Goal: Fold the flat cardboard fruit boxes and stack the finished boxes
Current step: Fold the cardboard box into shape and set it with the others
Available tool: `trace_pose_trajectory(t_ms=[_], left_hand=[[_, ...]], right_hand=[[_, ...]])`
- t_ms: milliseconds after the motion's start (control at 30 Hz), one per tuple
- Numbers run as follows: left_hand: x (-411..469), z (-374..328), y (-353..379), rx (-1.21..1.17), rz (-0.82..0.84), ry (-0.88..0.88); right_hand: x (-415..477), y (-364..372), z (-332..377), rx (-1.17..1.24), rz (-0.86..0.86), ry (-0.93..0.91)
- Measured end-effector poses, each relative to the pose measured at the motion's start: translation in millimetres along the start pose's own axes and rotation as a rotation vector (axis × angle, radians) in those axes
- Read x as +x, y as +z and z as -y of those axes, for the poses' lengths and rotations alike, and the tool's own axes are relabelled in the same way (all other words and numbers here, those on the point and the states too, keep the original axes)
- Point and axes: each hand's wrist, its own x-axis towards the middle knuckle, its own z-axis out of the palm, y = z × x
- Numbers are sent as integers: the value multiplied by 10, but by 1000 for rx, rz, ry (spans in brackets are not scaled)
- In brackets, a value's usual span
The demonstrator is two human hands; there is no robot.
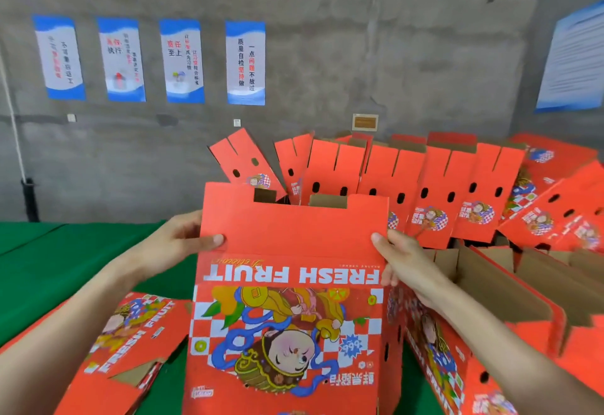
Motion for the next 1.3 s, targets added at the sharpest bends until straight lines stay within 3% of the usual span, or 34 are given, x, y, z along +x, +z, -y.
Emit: trace_pose_trajectory(t_ms=[133, 267, 400, 567, 800, 967, 1300], left_hand=[[62, 78, 29, 47, 106, -98], [106, 67, 71, 182, 232, -175], [153, 97, 116, 342, 338, -233], [202, 233, 138, 506, 336, -331], [283, 420, 278, 769, -39, -177], [68, 547, 490, 697, -341, -122], [-192, 884, 923, 724, -424, -217]], right_hand=[[-6, 12, -86, 101, 74, 99], [67, 82, -213, 145, -32, 139], [78, 111, -289, 242, -90, 95], [61, 135, -285, 245, -172, 25], [79, 130, -352, 212, -168, 18], [42, 155, -600, 210, -110, 55], [-152, 291, -892, -84, -196, 0]])
